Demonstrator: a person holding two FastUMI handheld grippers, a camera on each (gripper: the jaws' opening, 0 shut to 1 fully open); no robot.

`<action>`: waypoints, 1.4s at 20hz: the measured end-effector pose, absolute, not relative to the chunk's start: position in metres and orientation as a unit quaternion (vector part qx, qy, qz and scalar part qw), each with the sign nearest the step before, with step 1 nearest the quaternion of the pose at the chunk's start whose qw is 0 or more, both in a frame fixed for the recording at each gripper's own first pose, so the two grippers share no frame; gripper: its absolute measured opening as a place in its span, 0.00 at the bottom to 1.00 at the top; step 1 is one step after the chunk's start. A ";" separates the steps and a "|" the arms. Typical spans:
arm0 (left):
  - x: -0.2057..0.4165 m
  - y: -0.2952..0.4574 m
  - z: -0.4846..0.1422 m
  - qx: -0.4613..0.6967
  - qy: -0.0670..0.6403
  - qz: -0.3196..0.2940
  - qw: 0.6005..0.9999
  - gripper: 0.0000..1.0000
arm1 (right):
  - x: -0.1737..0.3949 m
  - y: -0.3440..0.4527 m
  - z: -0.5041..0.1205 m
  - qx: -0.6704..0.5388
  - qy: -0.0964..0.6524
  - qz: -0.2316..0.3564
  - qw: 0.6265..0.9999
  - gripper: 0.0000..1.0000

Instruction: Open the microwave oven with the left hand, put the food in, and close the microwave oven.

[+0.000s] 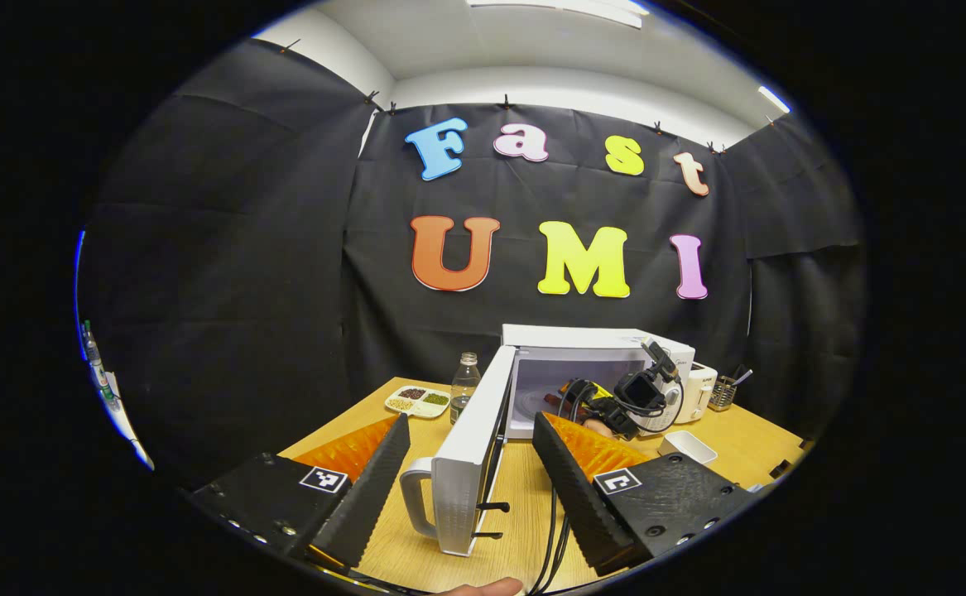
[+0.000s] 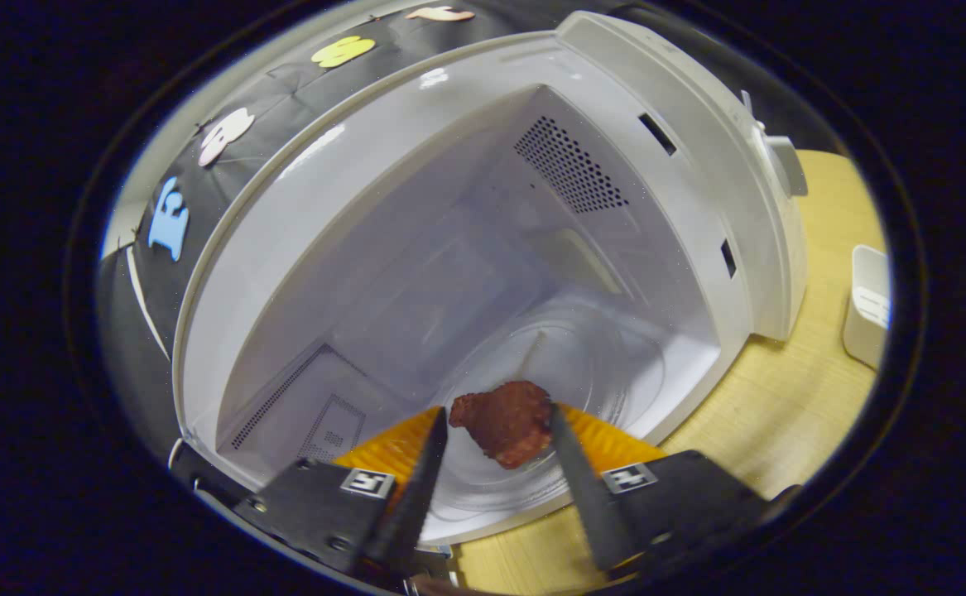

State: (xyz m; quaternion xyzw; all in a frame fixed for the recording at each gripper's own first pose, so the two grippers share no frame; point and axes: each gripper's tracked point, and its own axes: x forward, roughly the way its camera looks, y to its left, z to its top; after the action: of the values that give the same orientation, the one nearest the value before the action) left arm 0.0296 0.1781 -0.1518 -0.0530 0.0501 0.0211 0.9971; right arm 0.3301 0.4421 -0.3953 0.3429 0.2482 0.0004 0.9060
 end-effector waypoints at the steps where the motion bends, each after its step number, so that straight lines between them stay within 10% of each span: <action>1: 0.028 0.176 -0.151 -0.054 0.049 0.017 0.997 0.92 | 0.322 0.436 -0.387 0.335 0.238 0.001 0.912 0.89; 2: 0.027 0.175 -0.151 -0.057 0.047 0.015 0.997 0.92 | 0.325 0.433 -0.383 0.330 0.229 -0.001 0.916 1.00; 3: 0.026 0.175 -0.151 -0.060 0.046 0.014 0.997 0.92 | 0.321 0.427 -0.375 0.321 0.218 -0.001 0.922 0.89; 4: 0.025 0.176 -0.151 -0.062 0.047 0.015 0.997 0.92 | 0.320 0.424 -0.368 0.307 0.211 0.000 0.928 1.00; 28: 0.011 0.285 -0.195 -0.065 0.074 0.103 0.990 0.92 | 0.104 0.249 -0.157 0.129 0.104 0.144 0.976 0.99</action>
State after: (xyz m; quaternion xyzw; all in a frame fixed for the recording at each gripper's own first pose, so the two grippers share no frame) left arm 0.0113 0.2849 -0.1950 -0.0646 0.0737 0.1033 0.9898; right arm 0.1044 0.2489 -0.1566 0.1287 0.1042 0.1437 0.9757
